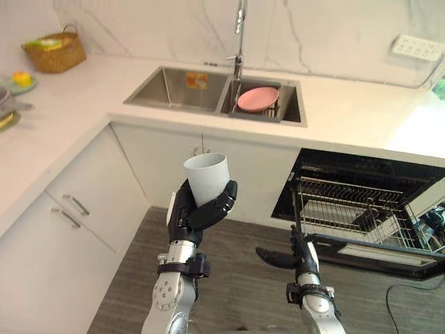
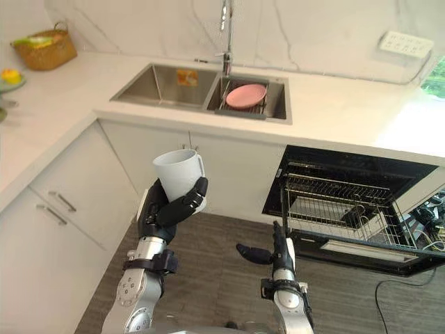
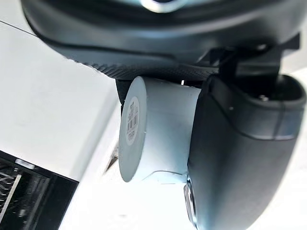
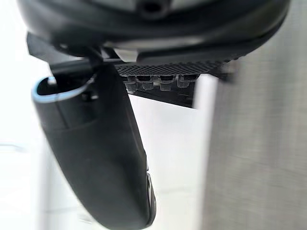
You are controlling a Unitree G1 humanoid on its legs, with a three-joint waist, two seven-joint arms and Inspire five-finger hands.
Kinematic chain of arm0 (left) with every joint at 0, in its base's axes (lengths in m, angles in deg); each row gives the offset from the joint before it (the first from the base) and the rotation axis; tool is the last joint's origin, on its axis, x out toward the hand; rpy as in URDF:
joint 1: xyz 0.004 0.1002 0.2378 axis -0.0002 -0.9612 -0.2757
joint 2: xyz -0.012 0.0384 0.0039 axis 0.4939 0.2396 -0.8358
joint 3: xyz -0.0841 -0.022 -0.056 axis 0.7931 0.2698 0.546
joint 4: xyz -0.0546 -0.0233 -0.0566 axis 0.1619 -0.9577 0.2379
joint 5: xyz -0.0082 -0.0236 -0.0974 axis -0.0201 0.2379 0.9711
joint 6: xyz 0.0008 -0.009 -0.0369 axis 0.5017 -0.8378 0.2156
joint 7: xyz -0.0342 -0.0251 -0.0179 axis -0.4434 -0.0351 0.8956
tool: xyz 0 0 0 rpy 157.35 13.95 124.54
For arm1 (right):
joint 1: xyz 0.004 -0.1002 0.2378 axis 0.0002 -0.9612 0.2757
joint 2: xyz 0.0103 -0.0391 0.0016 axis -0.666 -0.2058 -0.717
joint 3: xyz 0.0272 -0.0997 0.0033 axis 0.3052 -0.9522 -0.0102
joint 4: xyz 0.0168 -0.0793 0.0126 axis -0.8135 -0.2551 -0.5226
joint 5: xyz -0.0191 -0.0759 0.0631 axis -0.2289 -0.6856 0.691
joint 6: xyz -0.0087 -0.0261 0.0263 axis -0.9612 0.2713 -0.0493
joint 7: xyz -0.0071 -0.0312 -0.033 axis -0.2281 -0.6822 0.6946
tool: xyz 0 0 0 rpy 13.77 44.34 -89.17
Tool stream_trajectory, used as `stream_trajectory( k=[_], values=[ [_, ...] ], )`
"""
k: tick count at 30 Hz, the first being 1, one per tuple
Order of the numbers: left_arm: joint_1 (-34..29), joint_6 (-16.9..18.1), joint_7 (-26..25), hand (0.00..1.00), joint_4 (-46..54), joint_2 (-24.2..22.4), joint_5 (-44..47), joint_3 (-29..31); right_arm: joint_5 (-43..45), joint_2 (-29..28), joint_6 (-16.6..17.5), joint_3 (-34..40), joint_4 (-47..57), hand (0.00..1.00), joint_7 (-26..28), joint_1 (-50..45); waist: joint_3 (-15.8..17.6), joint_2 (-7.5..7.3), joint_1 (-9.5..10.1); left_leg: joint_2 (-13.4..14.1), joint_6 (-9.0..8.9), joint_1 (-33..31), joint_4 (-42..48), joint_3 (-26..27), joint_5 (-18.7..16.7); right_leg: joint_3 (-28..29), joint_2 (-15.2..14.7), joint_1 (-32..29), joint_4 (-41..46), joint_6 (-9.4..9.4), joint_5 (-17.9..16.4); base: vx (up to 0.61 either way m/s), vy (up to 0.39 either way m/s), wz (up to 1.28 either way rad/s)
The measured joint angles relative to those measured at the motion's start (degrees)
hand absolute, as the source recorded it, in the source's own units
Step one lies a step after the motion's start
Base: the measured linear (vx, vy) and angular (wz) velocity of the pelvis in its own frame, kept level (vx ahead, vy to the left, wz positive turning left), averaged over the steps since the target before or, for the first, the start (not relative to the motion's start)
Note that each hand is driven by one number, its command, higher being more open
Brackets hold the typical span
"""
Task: Walk over to the sink, pick up the cup, carry it to the dishwasher, place the cup inside the dishwasher, then close the dishwasher door
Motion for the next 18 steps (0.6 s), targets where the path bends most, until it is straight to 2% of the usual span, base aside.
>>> stream_trajectory(
  k=[1,3,4,5,6,7,8,10,12,13,14,15,16,17,18],
  values=[
    [-0.02,0.29,0.24,0.00,0.02,-0.12,0.00,0.14,0.03,0.04,0.12,-0.02,-0.08,1.00,0.03,0.59,0.07,-0.12,0.72,-1.52,0.89,-1.73,-5.28,-1.54,-0.64,1.58,-0.17,1.33,-0.75,-0.05,-0.66,0.30,0.184,-0.62],
    [-0.16,0.28,0.32,0.00,-0.05,-0.10,0.00,0.42,0.51,0.04,0.13,-0.06,-0.67,1.00,0.13,1.37,0.17,-0.42,1.01,-5.89,0.57,-3.11,-16.13,-7.52,-0.36,3.71,-1.34,2.56,-0.81,1.11,-1.77,0.25,0.191,-0.55],
    [-0.22,0.28,0.33,0.00,-0.14,-0.05,-0.01,0.73,0.64,0.16,0.13,-0.04,-1.05,1.00,0.09,1.88,0.15,-0.35,1.05,-8.81,0.14,-3.49,-22.99,-11.78,1.16,5.12,-2.24,3.08,-0.54,2.23,-2.60,0.20,0.207,-0.43],
    [-0.21,0.29,0.33,0.00,-0.14,-0.01,-0.03,0.91,0.65,0.41,0.13,-0.08,-1.13,1.00,0.08,1.98,0.12,-0.28,1.06,-9.88,0.17,-3.49,-26.00,-13.34,2.66,5.87,-2.58,3.27,-0.23,2.94,-3.06,0.31,0.324,-0.66],
    [-0.41,0.31,0.23,0.00,-0.17,0.16,-0.03,1.14,0.66,0.63,0.13,-0.43,-1.55,1.00,0.08,2.01,0.11,-0.39,1.35,-11.05,0.44,-1.91,-28.24,-13.69,8.77,7.98,-3.40,3.57,1.00,4.86,-4.07,0.33,0.347,-0.70],
    [-0.34,0.37,-0.27,0.00,-0.24,0.85,-0.03,1.31,0.67,0.35,0.14,-0.80,-1.99,1.00,0.06,2.09,-0.30,-0.67,1.36,-11.98,4.46,-0.55,-28.43,-12.48,11.11,9.81,-4.37,3.93,1.72,6.30,-5.25,0.28,0.294,-0.68],
    [-0.25,0.41,-0.65,0.00,-0.24,1.26,-0.03,1.23,0.67,0.11,0.14,-1.11,-1.95,1.00,0.08,1.98,-0.63,-1.35,1.23,-12.44,4.69,-0.70,-27.93,-11.81,10.34,10.27,-5.04,3.87,1.84,6.79,-5.55,0.30,0.284,-0.58],
    [-0.17,0.47,-0.92,0.00,-0.29,2.36,-0.03,0.81,0.63,-0.83,0.14,-2.11,-0.89,1.00,0.27,1.97,-1.05,-3.19,1.05,-13.50,6.65,-0.60,-26.40,-8.26,7.51,13.10,-7.16,2.73,3.57,8.58,-6.76,0.30,0.281,-0.61],
    [-0.21,0.46,-1.00,0.00,-0.36,2.83,-0.05,0.39,0.55,-1.42,0.17,-2.29,-0.11,1.00,0.36,2.16,-1.02,-3.36,0.72,-13.86,7.56,0.85,-26.81,-5.94,6.22,14.66,-8.05,0.47,8.60,9.73,-7.44,0.20,0.230,-0.63],
    [-0.12,0.48,-1.02,0.00,-0.37,3.69,-0.37,-0.19,0.50,-1.91,0.17,-2.51,0.03,1.00,0.57,2.54,-0.82,-3.71,0.31,-14.22,8.44,3.63,-28.18,-3.46,5.61,14.73,-9.19,-2.67,16.59,11.61,-7.98,0.13,0.165,-0.65],
    [-0.14,0.48,-1.02,0.00,-0.37,4.08,-0.94,-0.26,0.46,-2.07,0.17,-2.78,0.06,1.00,0.67,2.73,-0.68,-3.98,0.23,-14.39,8.69,5.01,-29.07,-2.45,5.47,14.26,-9.90,-3.96,19.82,12.41,-7.94,0.15,0.180,-0.71],
    [-0.23,0.48,-1.06,0.00,-0.38,4.75,-1.29,-0.36,0.40,-2.27,0.17,-3.35,0.10,1.00,0.85,3.06,-0.60,-4.28,0.08,-14.51,9.21,7.18,-30.35,-0.91,5.24,12.18,-11.04,-5.48,24.12,12.84,-7.80,0.14,0.150,-0.75],
    [-0.34,0.48,-1.16,0.00,-0.41,5.12,-1.43,-0.35,0.31,-2.45,0.17,-4.01,0.14,1.00,0.95,3.74,-0.66,-4.37,-0.08,-14.25,9.97,9.64,-31.87,1.14,4.91,8.02,-12.87,-7.16,27.72,12.26,-8.24,0.15,0.145,-0.87],
    [-0.28,0.54,-1.36,0.00,-0.41,5.24,-2.30,-0.32,-0.06,-2.60,0.18,-4.56,0.68,1.00,0.98,4.25,-0.80,-4.20,-0.46,-13.89,10.00,11.07,-33.50,2.70,4.88,3.90,-14.35,-9.03,28.64,10.98,-9.01,0.13,0.093,-0.89],
    [-0.18,0.74,-1.55,0.00,-0.41,5.22,-2.36,-0.27,-0.12,-2.53,0.18,-5.06,1.64,1.00,1.01,4.61,-0.89,-4.35,-0.53,-13.19,9.97,11.82,-34.37,3.95,4.86,0.99,-14.71,-10.34,27.90,10.26,-9.42,0.10,0.035,-0.67]
  ],
)
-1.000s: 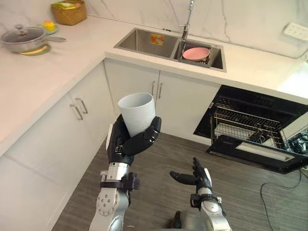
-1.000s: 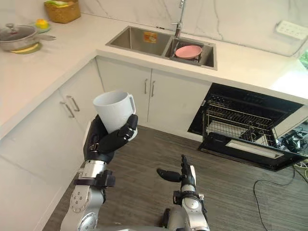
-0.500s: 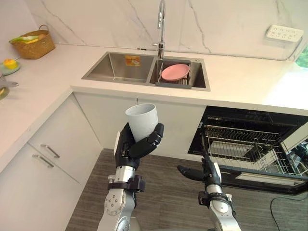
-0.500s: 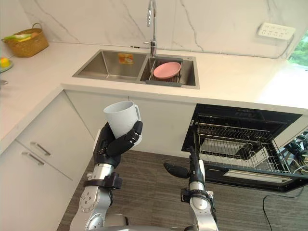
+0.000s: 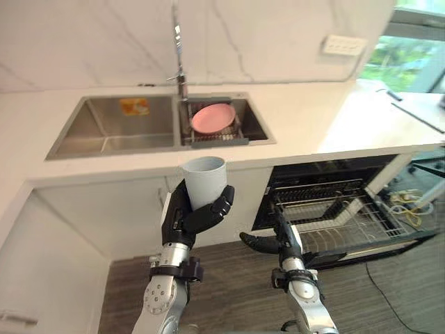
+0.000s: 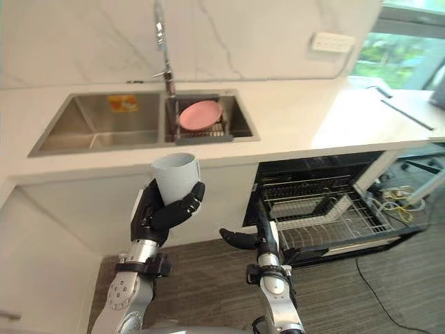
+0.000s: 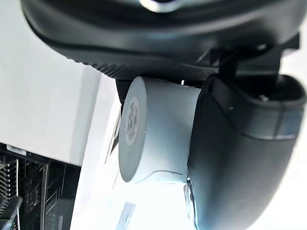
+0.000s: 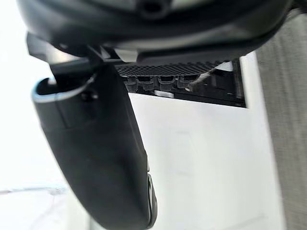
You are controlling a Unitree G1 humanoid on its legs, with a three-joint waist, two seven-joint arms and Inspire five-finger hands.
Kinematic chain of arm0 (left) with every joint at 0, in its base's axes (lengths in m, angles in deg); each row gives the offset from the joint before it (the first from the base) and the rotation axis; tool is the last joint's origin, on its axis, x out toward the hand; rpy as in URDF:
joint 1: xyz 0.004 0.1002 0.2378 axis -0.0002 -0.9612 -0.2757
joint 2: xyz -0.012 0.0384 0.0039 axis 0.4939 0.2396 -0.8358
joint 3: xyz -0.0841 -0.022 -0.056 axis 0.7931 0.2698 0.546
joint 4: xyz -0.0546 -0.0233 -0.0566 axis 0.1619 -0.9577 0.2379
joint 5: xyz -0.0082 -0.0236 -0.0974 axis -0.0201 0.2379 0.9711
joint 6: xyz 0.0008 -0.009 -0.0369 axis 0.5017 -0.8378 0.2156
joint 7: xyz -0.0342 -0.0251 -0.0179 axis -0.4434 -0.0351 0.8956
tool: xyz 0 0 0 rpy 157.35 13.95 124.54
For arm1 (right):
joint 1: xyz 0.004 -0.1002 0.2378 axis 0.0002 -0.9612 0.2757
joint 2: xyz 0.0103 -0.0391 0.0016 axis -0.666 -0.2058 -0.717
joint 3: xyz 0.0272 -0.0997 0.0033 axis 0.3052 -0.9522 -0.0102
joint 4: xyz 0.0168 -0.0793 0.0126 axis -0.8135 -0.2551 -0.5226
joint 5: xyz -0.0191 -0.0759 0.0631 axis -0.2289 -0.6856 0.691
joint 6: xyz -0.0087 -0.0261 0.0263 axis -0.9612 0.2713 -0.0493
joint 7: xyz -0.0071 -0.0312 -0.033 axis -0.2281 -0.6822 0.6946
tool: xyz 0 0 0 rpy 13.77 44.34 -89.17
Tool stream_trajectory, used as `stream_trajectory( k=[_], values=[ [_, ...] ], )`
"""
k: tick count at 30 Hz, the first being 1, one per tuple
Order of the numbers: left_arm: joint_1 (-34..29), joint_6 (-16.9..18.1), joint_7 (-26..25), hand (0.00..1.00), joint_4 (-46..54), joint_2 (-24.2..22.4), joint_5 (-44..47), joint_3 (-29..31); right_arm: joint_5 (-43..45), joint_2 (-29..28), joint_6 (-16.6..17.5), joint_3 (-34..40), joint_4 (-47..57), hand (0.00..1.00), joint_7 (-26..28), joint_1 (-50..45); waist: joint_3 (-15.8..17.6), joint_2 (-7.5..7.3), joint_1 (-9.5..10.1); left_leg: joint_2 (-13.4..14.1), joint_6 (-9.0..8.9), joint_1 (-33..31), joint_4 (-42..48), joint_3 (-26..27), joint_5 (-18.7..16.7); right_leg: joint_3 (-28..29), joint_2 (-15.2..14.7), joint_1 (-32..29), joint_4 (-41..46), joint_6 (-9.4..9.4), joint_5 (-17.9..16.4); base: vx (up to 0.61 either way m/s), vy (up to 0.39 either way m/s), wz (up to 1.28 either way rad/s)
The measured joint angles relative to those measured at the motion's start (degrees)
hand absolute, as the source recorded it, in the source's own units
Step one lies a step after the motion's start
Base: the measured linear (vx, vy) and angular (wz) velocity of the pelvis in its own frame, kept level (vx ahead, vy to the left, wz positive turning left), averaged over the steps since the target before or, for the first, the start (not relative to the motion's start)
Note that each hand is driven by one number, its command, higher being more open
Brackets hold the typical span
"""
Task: Walk over to the sink, pick up the cup, carry it to the dishwasher, place the cup inside the dishwasher, then close the dishwasher door
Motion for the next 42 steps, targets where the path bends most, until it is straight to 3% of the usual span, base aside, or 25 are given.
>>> stream_trajectory(
  k=[3,4,5,7,11,12,14,15,17,20,21,22,23,25,28,37,42],
  values=[
    [0.06,0.22,-0.37,0.00,-0.79,0.06,-0.01,1.51,-0.24,0.01,0.14,-0.71,2.38,1.00,0.25,2.09,0.00,-0.03,-0.82,2.24,-1.19,1.30,-1.68,3.74,-0.21,-9.22,0.21,-2.07,-9.03,-1.80,0.77,0.11,-0.061,-0.81],
    [0.23,0.22,-0.50,0.00,-1.74,0.10,-0.05,2.51,-0.50,0.04,0.57,-0.74,3.47,1.00,0.24,2.80,-0.16,-0.66,-1.58,2.38,-1.85,1.67,-1.37,4.89,-0.55,-10.78,1.27,-1.97,-15.89,-3.33,5.74,0.16,-0.120,-0.48],
    [1.07,0.10,-0.76,0.00,-4.21,-0.37,-0.11,2.49,-0.50,0.86,0.79,-0.52,4.50,1.00,0.06,2.87,0.08,0.45,-2.62,3.07,-2.94,2.32,-1.05,4.39,-1.19,-10.38,3.23,-0.31,-18.90,-4.36,10.54,0.22,-0.120,-0.42],
    [1.17,0.04,-0.77,0.00,-5.25,-1.16,-1.17,2.54,-0.51,2.48,0.91,-0.45,6.08,1.00,-0.16,2.67,0.30,1.87,-2.70,4.70,-3.66,3.49,-2.28,3.76,-1.05,-8.87,6.25,1.67,-22.83,-5.32,11.86,0.19,-0.081,-0.49],
    [2.86,0.04,-0.59,0.00,-5.24,-1.95,-2.34,2.28,-0.54,3.20,0.94,0.79,10.43,1.00,-0.69,-1.04,0.63,2.44,-3.14,7.38,-5.51,4.36,1.78,2.84,-0.99,-7.78,9.69,5.76,-27.50,-5.88,12.09,0.16,-0.103,-0.31],
    [3.03,0.08,-0.65,0.00,-5.22,-2.41,-2.34,2.51,-0.50,3.26,0.94,0.65,12.06,1.00,-0.82,-2.00,1.24,2.96,-3.04,8.92,-5.74,3.19,8.68,2.53,-0.97,-6.81,10.79,8.62,-29.43,-6.14,12.38,0.15,-0.053,-0.46],
    [2.96,0.11,-0.78,0.00,-4.87,-3.06,-2.33,2.86,-0.46,3.59,1.24,0.09,15.90,1.00,-0.88,-3.23,2.08,4.50,-2.42,11.46,-7.82,0.23,20.20,1.53,0.38,-4.57,12.35,11.94,-31.64,-6.65,12.46,0.14,-0.002,-0.60],
    [2.89,0.19,-0.78,0.00,-4.48,-3.12,-2.35,3.09,-0.44,3.52,2.08,-0.21,17.43,1.00,-0.84,-3.12,2.00,4.89,-1.66,11.17,-8.37,-2.34,23.39,-0.98,-1.35,-2.82,12.53,12.19,-32.40,-7.58,11.87,0.17,0.077,-0.69],
    [3.07,0.36,-0.86,0.00,-4.14,-3.41,-2.35,3.09,-0.42,3.30,3.16,-0.24,18.50,1.00,-0.77,-2.22,2.23,4.49,-1.04,7.95,-7.79,-5.70,19.24,-4.77,-4.81,-0.33,11.43,12.21,-32.64,-7.50,11.81,0.16,0.087,-0.64],
    [3.08,0.37,-1.55,0.00,-4.15,-3.39,-2.41,3.28,-0.29,3.36,3.33,-0.17,18.30,1.00,-0.79,-1.10,2.66,3.94,-1.03,3.80,-8.15,-8.37,8.92,-10.50,-4.27,1.87,9.51,12.58,-32.20,-5.64,12.11,0.13,0.130,-0.45],
    [3.08,0.38,-1.90,0.00,-4.13,-3.49,-2.88,3.47,-0.20,3.70,3.35,-0.09,18.28,1.00,-0.84,-0.88,2.57,4.29,-1.03,2.58,-8.34,-8.60,2.46,-13.35,-1.20,3.08,9.09,12.67,-31.83,-4.65,11.78,0.16,0.214,-0.56],
    [3.08,0.40,-2.23,0.00,-4.12,-3.56,-3.61,3.72,-0.15,4.01,3.45,-0.17,17.86,1.00,-0.80,-0.96,2.76,4.42,-0.78,2.50,-7.30,-7.24,-0.34,-13.36,6.37,4.51,9.24,13.23,-31.29,-3.53,11.07,0.24,0.272,-0.52],
    [3.23,0.39,-2.75,0.00,-4.00,-2.58,-3.89,3.78,0.13,3.34,3.37,-0.42,17.45,1.00,-0.79,-1.31,2.82,2.99,-1.12,1.45,-7.03,-5.64,-1.64,-12.63,6.91,5.02,8.06,13.86,-31.32,-3.09,10.77,0.20,0.230,-0.29],
    [3.63,0.39,-3.21,0.00,-3.93,-2.06,-3.93,3.74,0.12,3.02,3.40,-0.66,17.51,1.00,-0.49,-1.36,2.78,1.88,-1.20,0.11,-6.30,-4.08,-3.57,-11.52,7.38,5.61,6.37,14.11,-31.45,-2.64,10.46,0.14,0.158,-0.13],
    [3.49,0.39,-3.34,0.00,-3.37,-2.03,-3.99,3.57,0.14,2.84,3.41,-1.37,17.64,1.00,0.81,-1.68,2.71,1.73,-1.13,-1.83,-5.15,-0.64,-7.60,-10.42,8.25,6.22,4.75,15.62,-32.44,-1.78,10.04,0.08,0.094,-0.11],
    [4.14,0.64,-4.45,0.00,-0.59,-0.75,-8.13,3.74,3.06,1.99,3.41,-2.55,20.37,1.00,2.43,-3.24,2.43,1.50,-1.60,-2.12,-5.37,2.81,-13.05,-9.48,10.17,7.34,4.64,16.84,-34.45,-1.17,10.50,0.02,-0.004,-0.07],
    [7.49,0.64,-6.36,0.00,-2.28,0.08,-10.67,5.66,6.12,2.54,4.25,-3.57,23.61,1.00,3.26,-3.07,1.48,1.58,-1.74,-1.48,-5.44,3.35,-13.99,-7.83,10.35,8.81,5.49,16.77,-35.83,-1.26,11.60,0.00,-0.024,-0.17]
  ],
)
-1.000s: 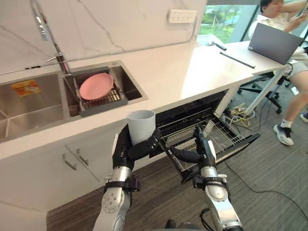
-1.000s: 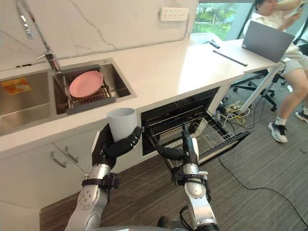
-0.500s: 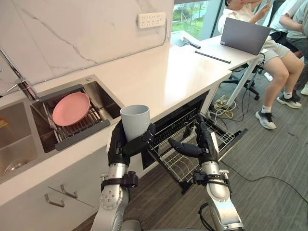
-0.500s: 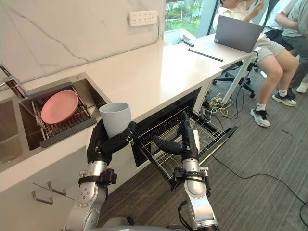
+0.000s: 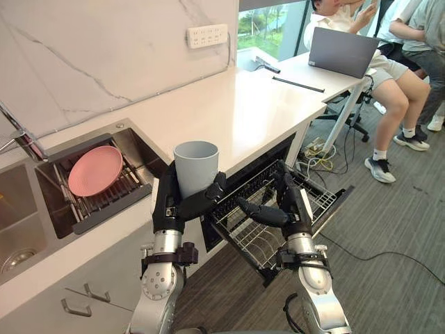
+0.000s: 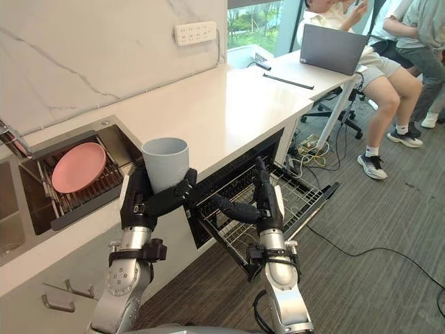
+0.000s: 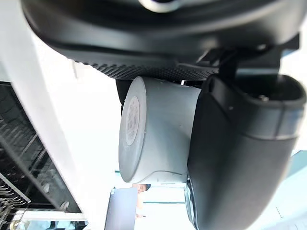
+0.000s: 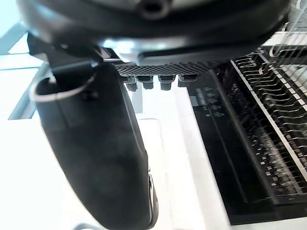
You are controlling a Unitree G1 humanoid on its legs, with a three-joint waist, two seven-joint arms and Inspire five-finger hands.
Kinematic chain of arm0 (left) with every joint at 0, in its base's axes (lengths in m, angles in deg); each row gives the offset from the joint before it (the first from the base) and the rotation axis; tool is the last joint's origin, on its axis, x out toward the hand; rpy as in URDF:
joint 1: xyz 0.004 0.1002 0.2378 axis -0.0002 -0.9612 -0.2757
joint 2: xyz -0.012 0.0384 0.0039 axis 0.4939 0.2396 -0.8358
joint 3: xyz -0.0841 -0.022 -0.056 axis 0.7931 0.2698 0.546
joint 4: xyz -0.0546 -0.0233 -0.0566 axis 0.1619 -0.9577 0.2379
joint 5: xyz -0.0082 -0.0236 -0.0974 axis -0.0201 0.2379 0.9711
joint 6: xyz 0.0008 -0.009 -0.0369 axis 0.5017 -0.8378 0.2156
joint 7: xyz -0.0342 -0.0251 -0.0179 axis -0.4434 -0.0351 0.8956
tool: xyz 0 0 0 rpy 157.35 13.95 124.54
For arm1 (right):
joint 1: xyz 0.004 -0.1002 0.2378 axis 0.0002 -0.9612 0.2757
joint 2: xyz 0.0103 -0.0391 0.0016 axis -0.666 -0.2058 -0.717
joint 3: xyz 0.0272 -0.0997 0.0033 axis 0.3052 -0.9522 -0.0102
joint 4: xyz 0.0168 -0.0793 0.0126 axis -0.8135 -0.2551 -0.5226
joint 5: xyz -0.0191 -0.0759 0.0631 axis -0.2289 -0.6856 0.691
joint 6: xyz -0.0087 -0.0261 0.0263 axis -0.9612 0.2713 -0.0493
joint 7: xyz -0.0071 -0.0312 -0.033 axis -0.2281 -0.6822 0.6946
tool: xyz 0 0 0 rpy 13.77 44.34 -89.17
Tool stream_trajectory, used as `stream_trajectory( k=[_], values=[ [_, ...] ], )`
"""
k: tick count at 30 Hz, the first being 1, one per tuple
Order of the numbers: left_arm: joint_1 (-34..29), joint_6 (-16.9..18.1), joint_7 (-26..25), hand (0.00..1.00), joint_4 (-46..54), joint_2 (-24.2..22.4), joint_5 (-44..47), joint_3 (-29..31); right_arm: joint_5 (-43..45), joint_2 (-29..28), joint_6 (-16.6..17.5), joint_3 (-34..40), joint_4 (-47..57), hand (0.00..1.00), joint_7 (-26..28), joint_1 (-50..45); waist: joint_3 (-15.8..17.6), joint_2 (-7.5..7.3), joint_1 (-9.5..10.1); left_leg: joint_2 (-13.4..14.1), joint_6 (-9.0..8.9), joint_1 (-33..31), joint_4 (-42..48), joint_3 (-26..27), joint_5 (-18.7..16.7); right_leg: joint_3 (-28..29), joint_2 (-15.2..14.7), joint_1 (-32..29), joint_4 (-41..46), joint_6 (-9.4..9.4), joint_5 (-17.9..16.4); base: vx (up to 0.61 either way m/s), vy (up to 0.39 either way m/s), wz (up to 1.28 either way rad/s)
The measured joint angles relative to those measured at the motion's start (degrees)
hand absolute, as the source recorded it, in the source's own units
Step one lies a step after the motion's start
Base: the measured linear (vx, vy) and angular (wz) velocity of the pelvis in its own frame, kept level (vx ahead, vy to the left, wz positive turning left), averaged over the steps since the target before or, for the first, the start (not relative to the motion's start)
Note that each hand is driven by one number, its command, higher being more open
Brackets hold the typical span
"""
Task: Walk over to the sink, pick up the cup, carry it to the dishwasher, place the cup inside the dishwasher, then close the dishwasher door
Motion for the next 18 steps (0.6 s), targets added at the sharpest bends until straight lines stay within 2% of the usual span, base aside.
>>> stream_trajectory(
  k=[4,18],
  values=[
    [2.04,-0.10,-1.21,0.00,-2.87,0.25,-2.63,2.02,2.01,0.04,0.13,-1.51,0.13,1.00,1.03,0.35,-0.90,-0.27,-0.97,0.01,0.05,0.47,-0.48,1.20,0.02,1.23,-0.02,-0.07,-0.57,0.19,0.50,-0.01,0.010,-0.16],
    [4.92,-1.18,-1.82,0.00,-7.51,0.68,-13.41,1.94,3.69,1.96,0.62,-5.05,1.39,1.00,3.16,2.55,-1.07,-0.33,-1.47,-0.04,0.46,0.84,-1.51,3.28,0.48,3.42,-0.06,-0.78,-1.75,0.58,1.81,-0.02,0.005,-0.08]
  ],
)
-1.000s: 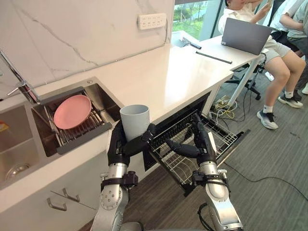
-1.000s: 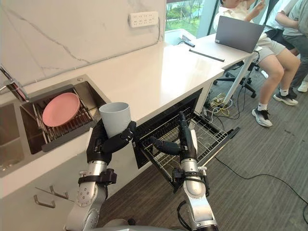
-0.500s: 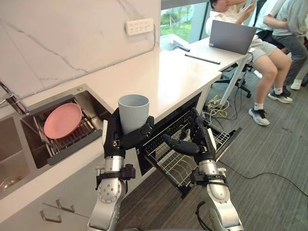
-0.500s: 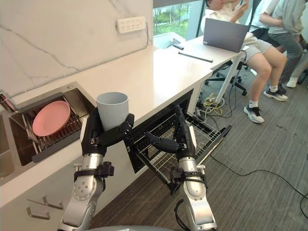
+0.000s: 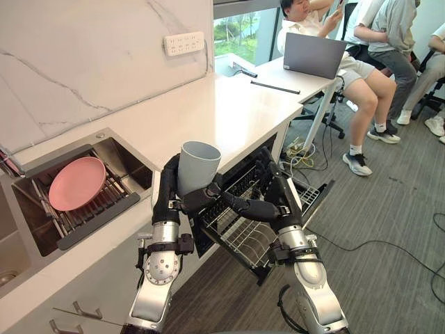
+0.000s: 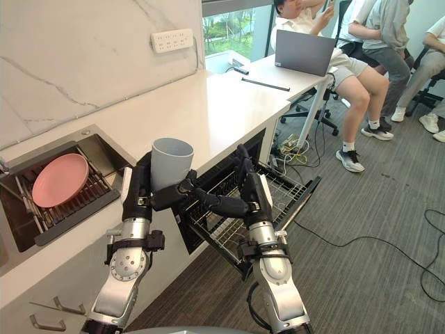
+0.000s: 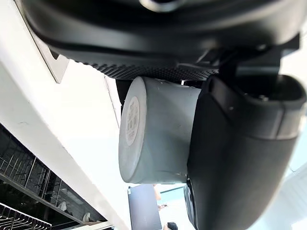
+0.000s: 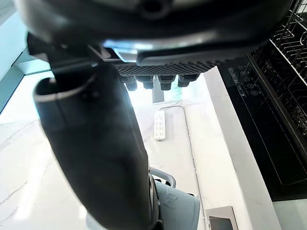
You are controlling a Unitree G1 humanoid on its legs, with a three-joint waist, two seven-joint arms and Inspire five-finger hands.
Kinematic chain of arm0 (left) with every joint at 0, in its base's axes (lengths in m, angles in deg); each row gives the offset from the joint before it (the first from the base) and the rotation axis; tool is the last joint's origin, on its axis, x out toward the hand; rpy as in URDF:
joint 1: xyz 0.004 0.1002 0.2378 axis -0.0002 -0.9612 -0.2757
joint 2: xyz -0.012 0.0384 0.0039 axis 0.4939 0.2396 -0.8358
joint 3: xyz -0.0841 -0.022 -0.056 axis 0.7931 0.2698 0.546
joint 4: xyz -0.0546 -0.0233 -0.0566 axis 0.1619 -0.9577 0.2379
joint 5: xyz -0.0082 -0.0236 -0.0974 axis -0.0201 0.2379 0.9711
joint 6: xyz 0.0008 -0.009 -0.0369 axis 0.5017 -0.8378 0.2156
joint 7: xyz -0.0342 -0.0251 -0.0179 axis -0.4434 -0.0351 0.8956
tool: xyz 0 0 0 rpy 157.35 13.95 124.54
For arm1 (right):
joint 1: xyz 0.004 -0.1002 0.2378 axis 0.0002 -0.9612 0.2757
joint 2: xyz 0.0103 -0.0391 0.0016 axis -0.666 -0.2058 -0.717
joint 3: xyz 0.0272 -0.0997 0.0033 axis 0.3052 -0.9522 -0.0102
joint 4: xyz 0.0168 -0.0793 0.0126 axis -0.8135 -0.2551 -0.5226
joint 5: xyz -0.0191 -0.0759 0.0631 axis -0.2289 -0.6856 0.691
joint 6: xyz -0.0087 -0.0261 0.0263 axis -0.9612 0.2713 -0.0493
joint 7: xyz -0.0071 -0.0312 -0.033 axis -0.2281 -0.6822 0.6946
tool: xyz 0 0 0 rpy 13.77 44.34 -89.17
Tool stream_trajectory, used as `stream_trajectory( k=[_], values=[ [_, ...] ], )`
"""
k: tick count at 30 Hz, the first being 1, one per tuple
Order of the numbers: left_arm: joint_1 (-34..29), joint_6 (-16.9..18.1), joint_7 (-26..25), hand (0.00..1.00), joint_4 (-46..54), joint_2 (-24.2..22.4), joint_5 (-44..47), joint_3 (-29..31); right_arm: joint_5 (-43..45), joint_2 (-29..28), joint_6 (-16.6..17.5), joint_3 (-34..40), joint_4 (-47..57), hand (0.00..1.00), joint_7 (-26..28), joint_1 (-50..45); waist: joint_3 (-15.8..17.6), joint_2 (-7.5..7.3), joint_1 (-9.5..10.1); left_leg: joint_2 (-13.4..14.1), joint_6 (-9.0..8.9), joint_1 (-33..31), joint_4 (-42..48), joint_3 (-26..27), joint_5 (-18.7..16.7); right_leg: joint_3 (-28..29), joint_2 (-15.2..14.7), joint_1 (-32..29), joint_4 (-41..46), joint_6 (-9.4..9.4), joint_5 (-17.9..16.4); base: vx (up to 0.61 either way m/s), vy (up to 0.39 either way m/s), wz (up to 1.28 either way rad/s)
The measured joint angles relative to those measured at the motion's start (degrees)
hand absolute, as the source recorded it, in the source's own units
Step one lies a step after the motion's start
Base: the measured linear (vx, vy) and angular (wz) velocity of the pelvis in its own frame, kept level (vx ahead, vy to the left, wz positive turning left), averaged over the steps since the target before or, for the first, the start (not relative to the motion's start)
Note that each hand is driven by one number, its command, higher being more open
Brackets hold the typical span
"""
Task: Walk over to the sink, pick up the cup, carry it to the dishwasher, place the cup inside the dishwasher, then close the dishwasher door
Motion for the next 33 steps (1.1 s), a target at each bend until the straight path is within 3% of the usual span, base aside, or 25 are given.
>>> stream_trajectory(
  k=[12,22,33],
  values=[
    [1.22,0.00,-1.21,0.00,-2.04,-0.37,-4.77,-0.98,1.76,0.85,0.01,-0.83,0.01,1.00,0.00,0.00,-1.54,-0.01,-0.43,-0.06,0.07,0.00,-1.14,0.41,0.64,0.48,0.00,-0.52,-0.43,0.16,0.49,-0.01,-0.003,-0.01],
    [1.21,-0.48,-1.10,0.00,-2.55,-0.84,-7.36,-6.37,2.21,0.73,0.34,-3.81,2.13,1.00,0.11,0.34,-1.59,-0.02,-0.42,-0.16,0.13,0.04,-2.11,0.49,1.34,0.55,-0.03,-0.82,-0.78,0.25,0.80,0.00,-0.001,0.00],
    [1.22,-0.88,-1.25,0.00,-4.82,-1.23,-7.24,-5.86,3.62,0.40,0.81,-3.19,2.13,1.00,-0.09,0.69,-2.09,-0.01,-0.46,-0.32,0.10,0.58,-4.02,0.35,2.51,0.37,-0.03,-1.07,-0.77,0.32,0.84,0.00,0.000,0.00]
  ],
)
